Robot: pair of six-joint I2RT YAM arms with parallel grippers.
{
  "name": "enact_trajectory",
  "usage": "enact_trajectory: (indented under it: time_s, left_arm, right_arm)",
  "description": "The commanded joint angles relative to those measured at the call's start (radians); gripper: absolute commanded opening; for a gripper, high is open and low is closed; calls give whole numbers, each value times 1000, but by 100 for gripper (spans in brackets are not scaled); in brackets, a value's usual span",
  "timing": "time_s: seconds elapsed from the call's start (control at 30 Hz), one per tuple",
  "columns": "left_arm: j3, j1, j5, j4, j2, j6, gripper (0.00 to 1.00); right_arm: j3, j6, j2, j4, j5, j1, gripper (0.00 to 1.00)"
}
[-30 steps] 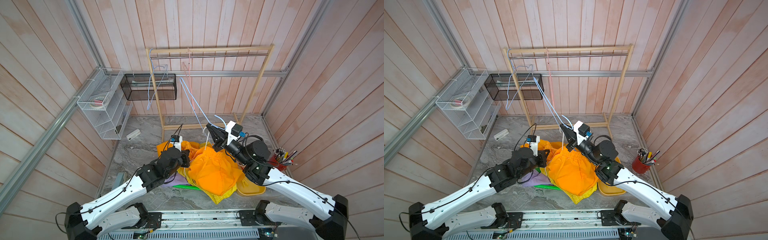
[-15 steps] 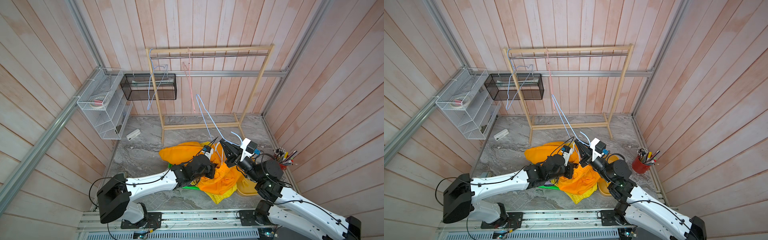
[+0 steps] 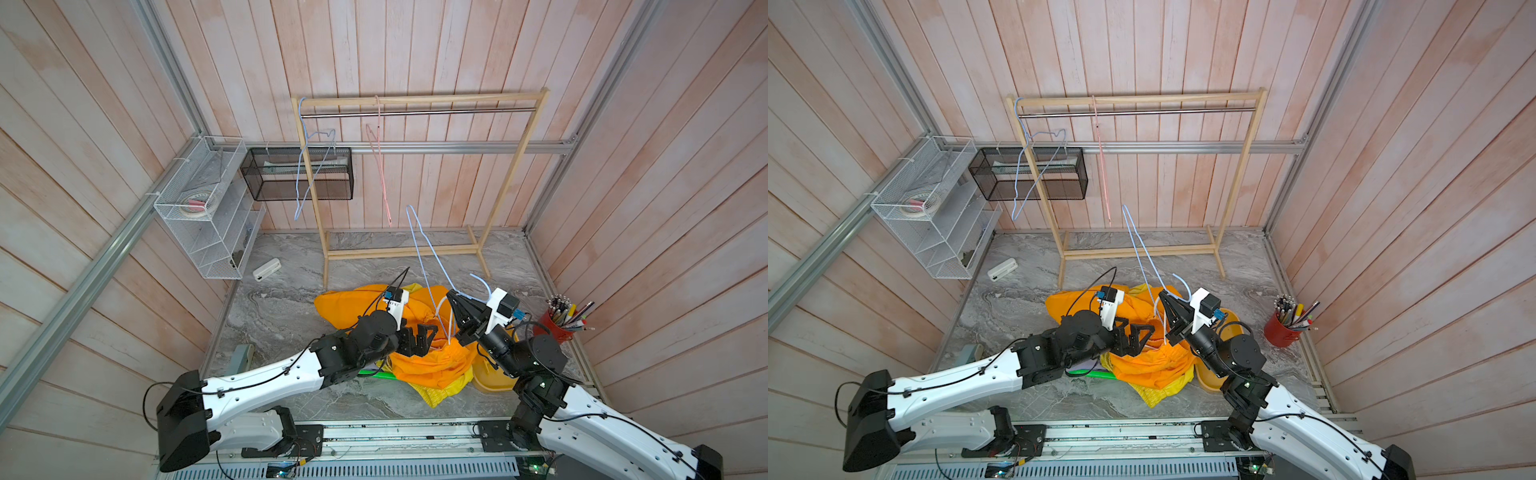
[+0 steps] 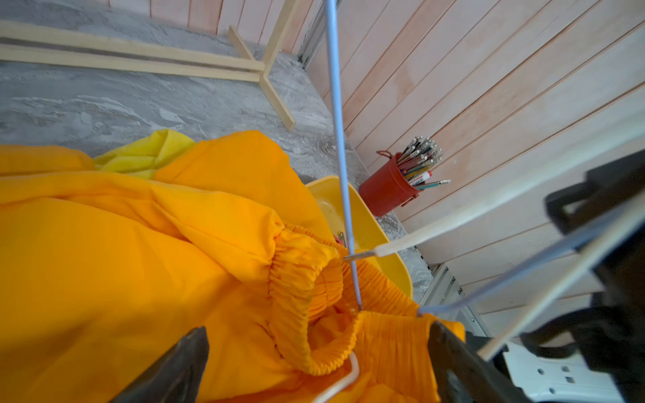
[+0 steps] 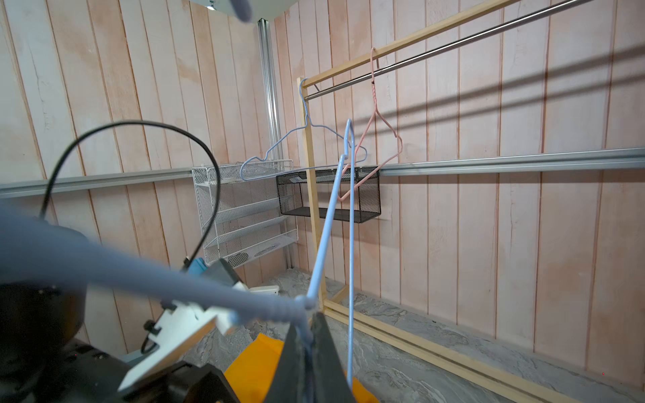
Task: Remove the clothespins securing shorts to the hanger
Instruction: Place the shorts in the basket, then place the hanger at the clothesline.
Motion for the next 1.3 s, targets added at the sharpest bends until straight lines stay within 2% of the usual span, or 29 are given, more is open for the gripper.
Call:
enact_trajectory:
  time_s: [0.0,0.07,0.23,0.4,0.5,0.53,0.6,0.8,0.87,1.0,1.03,1.07,1.13,1.17,1.27]
  left_arm:
    - [25,16,-55,-59,-69,6,100]
    - [27,49,-35,-62,-101,-8,100]
    - [20,214,152,-5,-139,-54,100]
    - [-23,333,377,235,-85,-132,100]
    - [-10,349,470,351,-10,-179,88]
    - [1,348,495,378,14,-189,80]
    - [17,348,526,417,58,-206,70]
    - [38,348,551,509,143,-232,57]
    - [41,349,558,545,165,-245,49]
    - [51,348,587,628,206,-284,48]
    - [56,348,597,643,218,-294,45]
    - [59,349,602,655,226,-301,38]
    - [63,349,612,674,242,-310,10]
    - [66,348,613,676,246,-314,1]
    - [67,348,618,688,247,-323,0]
  right_arm:
    - [-12,18,-13,37,20,-3,0]
    - [-15,23,-16,44,15,-4,0]
    - [-16,29,-25,45,-12,-3,0]
    - [-17,52,-22,63,-43,-4,0]
    - [-13,58,-17,63,-55,-4,0]
    - [-11,58,-15,61,-57,-4,0]
    - [-11,61,-18,62,-63,-4,0]
    - [-17,73,-20,62,-75,-4,0]
    - [-18,77,-20,63,-78,-3,0]
    - [-17,82,-21,61,-82,-3,0]
    - [-18,82,-20,62,-82,-4,0]
    - [-18,83,-18,63,-82,-3,0]
    - [-18,85,-17,63,-86,-3,0]
    - [-17,86,-16,63,-85,-4,0]
    - [-20,91,-16,60,-86,-4,0]
